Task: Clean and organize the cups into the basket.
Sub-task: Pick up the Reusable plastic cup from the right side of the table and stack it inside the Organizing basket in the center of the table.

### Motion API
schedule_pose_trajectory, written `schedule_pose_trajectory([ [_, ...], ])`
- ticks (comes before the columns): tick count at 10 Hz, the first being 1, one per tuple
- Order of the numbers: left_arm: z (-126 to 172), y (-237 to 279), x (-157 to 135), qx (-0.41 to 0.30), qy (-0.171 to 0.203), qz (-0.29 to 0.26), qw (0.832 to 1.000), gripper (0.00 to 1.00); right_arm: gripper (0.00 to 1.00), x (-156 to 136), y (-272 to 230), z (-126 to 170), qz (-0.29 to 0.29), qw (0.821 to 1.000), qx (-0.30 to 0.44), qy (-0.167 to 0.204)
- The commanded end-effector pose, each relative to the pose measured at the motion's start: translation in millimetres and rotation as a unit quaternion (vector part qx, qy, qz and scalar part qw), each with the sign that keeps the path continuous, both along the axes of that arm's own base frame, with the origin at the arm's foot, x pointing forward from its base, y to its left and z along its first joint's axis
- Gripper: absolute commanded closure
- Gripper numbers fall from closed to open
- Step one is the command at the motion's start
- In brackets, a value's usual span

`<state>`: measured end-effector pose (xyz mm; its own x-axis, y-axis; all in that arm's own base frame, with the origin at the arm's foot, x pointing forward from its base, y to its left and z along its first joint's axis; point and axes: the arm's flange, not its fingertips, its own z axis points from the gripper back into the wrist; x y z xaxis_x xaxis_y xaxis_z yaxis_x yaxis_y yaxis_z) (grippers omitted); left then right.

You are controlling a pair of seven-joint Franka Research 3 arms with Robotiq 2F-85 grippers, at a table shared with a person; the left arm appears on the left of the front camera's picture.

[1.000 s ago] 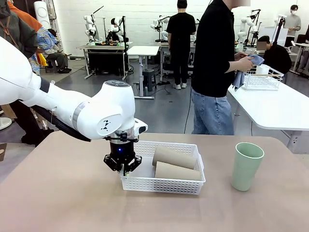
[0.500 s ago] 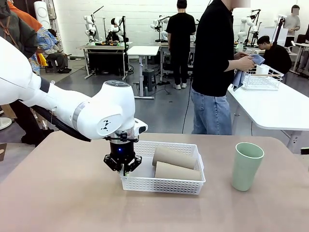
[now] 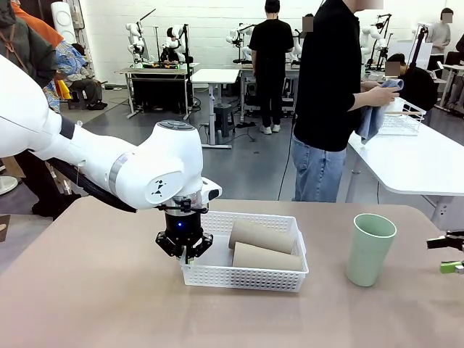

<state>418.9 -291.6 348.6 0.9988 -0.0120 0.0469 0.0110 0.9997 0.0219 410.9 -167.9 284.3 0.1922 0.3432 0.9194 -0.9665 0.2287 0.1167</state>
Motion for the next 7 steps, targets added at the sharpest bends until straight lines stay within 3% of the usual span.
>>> schedule_pose_trajectory([
  [1, -2, -1, -2, 0.002, 0.002, 0.000, 1.000, 1.00, 0.00, 13, 14, -10, 0.007, 1.000, -0.020, 0.021],
  [4, -2, -1, -2, 0.002, 0.002, 0.000, 1.000, 1.00, 0.00, 24, 41, -17, 0.017, 1.000, -0.017, 0.018],
  [7, -2, -1, -2, 0.002, 0.002, 0.000, 1.000, 1.00, 0.00, 17, 35, -17, 0.030, 0.999, -0.019, 0.013],
])
